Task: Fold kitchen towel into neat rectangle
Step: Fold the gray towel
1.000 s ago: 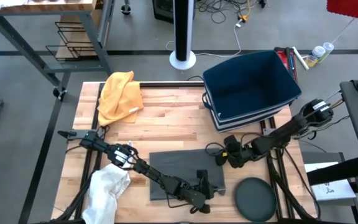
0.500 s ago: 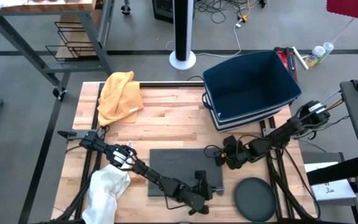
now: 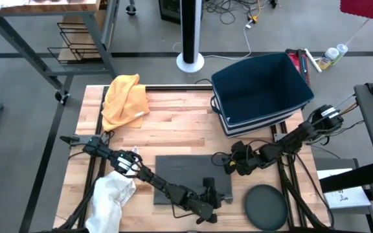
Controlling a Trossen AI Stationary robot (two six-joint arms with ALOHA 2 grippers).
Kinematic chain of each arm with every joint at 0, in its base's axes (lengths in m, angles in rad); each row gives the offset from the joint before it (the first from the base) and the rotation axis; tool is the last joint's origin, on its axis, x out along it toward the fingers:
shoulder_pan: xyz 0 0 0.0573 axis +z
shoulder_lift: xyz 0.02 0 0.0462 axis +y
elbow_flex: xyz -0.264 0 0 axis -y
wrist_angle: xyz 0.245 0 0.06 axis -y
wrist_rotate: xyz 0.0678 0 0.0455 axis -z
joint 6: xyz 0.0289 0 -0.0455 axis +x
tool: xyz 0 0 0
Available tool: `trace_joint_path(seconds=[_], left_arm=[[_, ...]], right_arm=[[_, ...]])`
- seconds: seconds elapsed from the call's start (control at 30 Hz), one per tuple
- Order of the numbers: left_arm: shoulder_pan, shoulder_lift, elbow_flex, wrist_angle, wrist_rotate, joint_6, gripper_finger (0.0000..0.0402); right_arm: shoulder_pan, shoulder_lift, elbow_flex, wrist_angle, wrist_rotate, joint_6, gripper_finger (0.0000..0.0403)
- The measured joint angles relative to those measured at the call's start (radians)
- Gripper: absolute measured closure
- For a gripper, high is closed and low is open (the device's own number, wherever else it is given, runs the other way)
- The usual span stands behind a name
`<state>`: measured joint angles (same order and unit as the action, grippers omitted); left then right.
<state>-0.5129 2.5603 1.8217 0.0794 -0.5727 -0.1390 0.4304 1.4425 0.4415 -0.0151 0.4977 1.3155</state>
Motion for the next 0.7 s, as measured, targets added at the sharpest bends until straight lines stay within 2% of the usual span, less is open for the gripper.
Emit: trace_joint_path(seconds=[0.17,0.33,0.7], left_arm=[[0.0,0.0,0.0,-0.001,0.006,0.0,0.0379],[0.001,0.0,0.0,-0.002,0.011,0.002,0.0374],[0.001,-0.001,0.0,-0.002,0.014,0.003,0.0375]], right_arm=[[-0.001,0.0,-0.01,0.027,0.003,-0.022,0.0209],[-0.001,-0.003,-0.008,-0.057,0.017,0.046,0.0209],[0.032,-0.003,0.02,-0.047,-0.073,0.081,0.0208]])
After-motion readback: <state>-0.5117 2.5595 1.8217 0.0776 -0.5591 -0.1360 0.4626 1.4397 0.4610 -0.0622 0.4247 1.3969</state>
